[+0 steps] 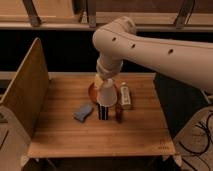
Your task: Place the ceramic cup over the eraser
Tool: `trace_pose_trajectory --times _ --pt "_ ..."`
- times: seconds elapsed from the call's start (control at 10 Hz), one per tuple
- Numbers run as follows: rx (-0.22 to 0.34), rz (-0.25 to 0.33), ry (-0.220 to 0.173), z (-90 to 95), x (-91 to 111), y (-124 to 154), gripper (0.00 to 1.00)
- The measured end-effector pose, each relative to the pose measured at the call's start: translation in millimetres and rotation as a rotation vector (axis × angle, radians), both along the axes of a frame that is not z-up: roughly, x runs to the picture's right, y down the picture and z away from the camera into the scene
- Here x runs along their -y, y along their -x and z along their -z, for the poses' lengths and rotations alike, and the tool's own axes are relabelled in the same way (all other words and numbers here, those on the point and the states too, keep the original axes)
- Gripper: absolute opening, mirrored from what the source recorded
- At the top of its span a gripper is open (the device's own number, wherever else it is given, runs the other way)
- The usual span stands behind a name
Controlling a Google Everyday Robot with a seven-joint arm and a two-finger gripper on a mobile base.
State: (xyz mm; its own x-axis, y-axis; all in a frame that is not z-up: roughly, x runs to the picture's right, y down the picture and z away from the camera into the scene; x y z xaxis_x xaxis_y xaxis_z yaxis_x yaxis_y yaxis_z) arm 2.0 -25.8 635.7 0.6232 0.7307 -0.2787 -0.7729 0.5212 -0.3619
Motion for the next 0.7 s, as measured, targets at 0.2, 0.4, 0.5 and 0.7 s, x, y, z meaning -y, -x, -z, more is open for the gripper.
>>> trace_pose_trajectory --times 0.2,0.4,0.5,0.7 --pt "0.052 -0.018 0.008 -14.6 -8 17 0.00" --pt "0.077 -0.018 0.014 -27.6 -12 22 0.00" --pt "0.085 -0.017 0.022 -34.7 -17 24 0.00" --pt "0.086 -0.015 0.033 -41.0 -22 22 0.00"
